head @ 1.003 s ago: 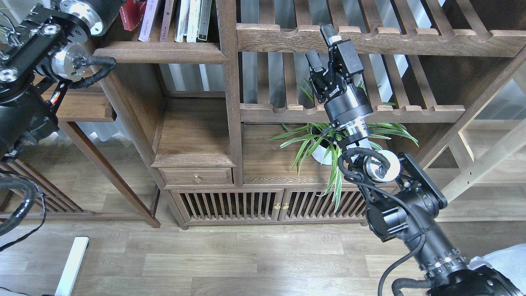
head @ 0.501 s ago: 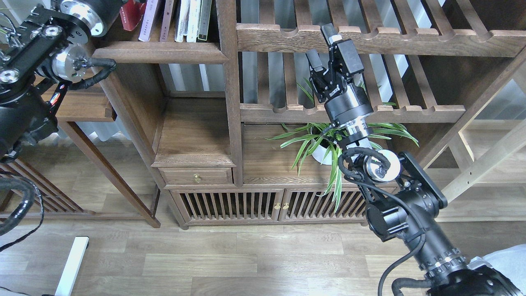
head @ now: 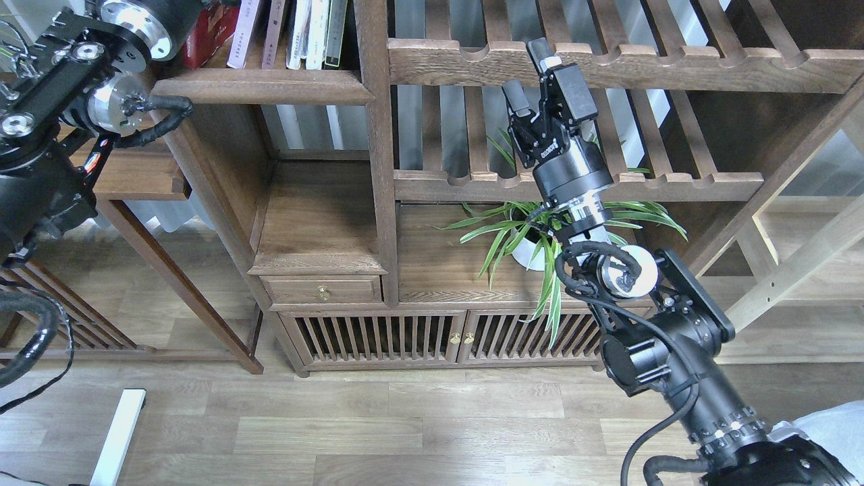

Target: Organize books on shelf

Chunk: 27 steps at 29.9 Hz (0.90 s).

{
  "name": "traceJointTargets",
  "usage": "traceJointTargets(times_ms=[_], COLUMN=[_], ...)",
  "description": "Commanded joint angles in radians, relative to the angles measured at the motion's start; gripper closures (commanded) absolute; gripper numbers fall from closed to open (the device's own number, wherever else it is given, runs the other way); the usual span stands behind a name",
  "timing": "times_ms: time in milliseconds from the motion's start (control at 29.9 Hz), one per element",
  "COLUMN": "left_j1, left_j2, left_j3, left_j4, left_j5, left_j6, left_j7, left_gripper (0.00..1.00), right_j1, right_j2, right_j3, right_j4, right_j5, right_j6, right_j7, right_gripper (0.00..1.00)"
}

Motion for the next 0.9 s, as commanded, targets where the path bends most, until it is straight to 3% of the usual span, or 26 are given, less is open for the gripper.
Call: traceJointTargets(times_ms=[0,869], left_j1=[-0.016,-0.130], left_j2=[-0.009,-0.039], left_j3=[-0.002,-0.014], left_j4=[-0.001,-0.003], left_j5=[0.000,-0.010], left_j6=[0.002,0.002], left_j7=[-0.002,-0.002], left_gripper=[0.69,0.69], right_j1=[-0.001,-0.002], right_j2=[0.000,0.000], right_j3=[0.000,0.001], right_j4=[0.000,0.000], right_j5=[0.000,0.000], right_j6=[0.001,0.001], right_j7=[0.000,0.000], right_gripper=[0.09,0.09])
